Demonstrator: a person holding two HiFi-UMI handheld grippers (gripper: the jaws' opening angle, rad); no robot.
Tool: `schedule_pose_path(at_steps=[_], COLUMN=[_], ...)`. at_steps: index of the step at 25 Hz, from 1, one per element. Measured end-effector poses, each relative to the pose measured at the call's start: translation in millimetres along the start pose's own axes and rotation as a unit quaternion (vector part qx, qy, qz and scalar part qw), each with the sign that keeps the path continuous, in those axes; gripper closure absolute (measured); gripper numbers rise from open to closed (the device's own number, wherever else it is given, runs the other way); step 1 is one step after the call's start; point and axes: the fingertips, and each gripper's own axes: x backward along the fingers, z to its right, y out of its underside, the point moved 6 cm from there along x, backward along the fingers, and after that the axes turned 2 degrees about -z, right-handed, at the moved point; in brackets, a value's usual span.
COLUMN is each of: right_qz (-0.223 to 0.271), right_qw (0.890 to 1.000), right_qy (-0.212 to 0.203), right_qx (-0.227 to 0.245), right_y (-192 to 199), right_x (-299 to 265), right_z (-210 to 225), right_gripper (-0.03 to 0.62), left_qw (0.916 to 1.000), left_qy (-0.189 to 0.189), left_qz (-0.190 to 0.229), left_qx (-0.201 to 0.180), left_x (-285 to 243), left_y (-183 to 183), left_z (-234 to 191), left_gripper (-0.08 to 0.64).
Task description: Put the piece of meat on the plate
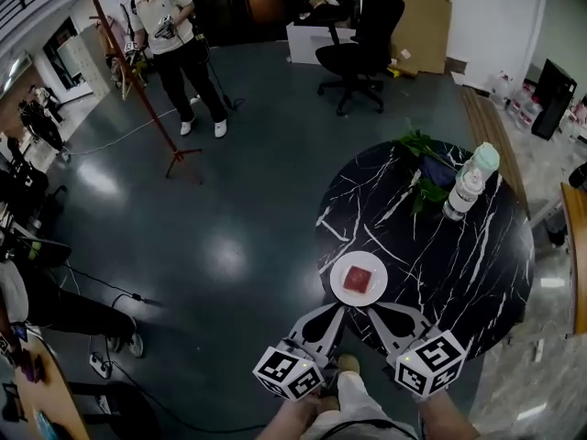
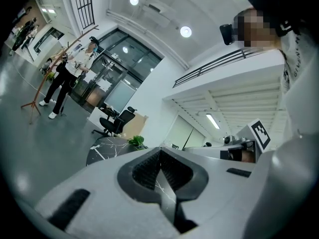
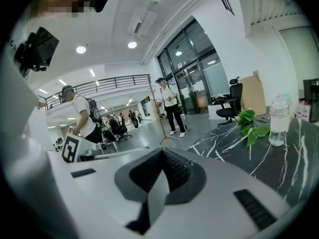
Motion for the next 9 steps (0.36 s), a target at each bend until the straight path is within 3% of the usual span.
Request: schedule_pose_path(at_steps=[9], right_qz=[0.025], right_qw=[0.999], right_qy=[0.003], right_qx=[0.026], right_y=[-12.8], right_x=[26.5], right_z=[-31.7], right_gripper=[0.581], left_qw=[0.9998], left_qy=[0.016], left_qz=[0.011], left_qx=[-0.006], left_x=[21.8], left_y=[-16.0], left_z=[27.3], left_gripper=[0.551])
